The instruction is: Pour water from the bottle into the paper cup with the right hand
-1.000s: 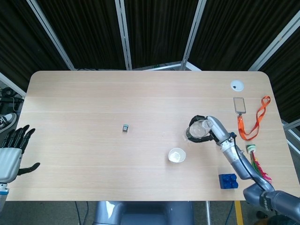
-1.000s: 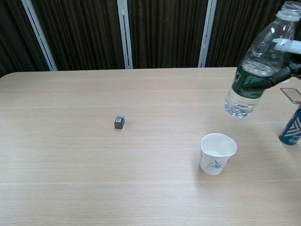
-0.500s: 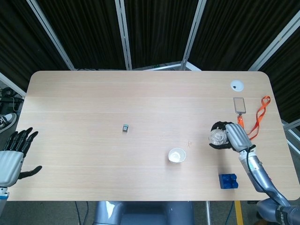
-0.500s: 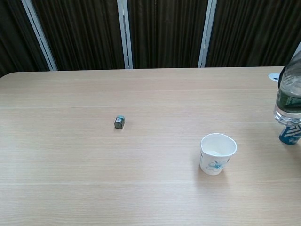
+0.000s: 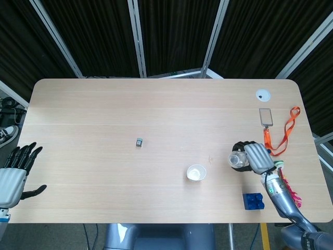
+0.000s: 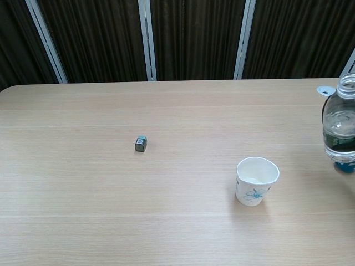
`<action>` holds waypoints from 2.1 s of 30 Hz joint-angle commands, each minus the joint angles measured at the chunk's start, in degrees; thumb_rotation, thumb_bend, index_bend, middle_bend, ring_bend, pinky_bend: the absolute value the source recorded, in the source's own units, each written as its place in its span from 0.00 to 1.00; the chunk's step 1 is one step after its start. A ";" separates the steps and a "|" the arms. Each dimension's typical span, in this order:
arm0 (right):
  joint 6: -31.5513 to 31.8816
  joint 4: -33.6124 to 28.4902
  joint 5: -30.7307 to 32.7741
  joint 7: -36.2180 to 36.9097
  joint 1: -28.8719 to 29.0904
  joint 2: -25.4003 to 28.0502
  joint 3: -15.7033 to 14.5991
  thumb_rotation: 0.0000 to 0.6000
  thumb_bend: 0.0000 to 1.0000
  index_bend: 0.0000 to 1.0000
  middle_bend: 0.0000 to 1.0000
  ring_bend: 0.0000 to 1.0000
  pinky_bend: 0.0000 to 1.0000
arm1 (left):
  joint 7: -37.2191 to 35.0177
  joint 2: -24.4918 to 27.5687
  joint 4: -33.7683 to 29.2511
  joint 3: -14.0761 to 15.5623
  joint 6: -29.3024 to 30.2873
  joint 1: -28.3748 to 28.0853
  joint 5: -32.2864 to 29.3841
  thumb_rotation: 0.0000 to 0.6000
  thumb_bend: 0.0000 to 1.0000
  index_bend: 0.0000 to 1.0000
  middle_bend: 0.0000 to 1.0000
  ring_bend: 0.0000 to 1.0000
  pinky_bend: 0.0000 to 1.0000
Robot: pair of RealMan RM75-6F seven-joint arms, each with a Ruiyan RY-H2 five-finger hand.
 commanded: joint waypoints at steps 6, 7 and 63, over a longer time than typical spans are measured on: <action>-1.33 1.16 0.13 -2.30 0.74 -1.66 0.59 1.00 0.41 0.54 0.56 0.50 0.43 | 0.41 -0.25 0.29 -0.21 -0.34 -0.09 -0.47 1.00 0.00 0.06 0.00 0.00 0.00; -1.33 1.46 -0.03 -2.81 0.86 -1.93 0.63 1.00 0.41 0.54 0.56 0.50 0.43 | 0.45 -0.30 0.31 -0.20 -0.43 -0.11 -0.52 1.00 0.00 0.06 0.00 0.00 0.00; 2.99 16.46 -6.09 -30.76 4.82 -14.23 0.93 1.00 0.44 0.54 0.56 0.51 0.44 | 2.00 -1.17 0.55 -0.72 -1.96 -0.71 -2.28 1.00 0.00 0.06 0.00 0.00 0.00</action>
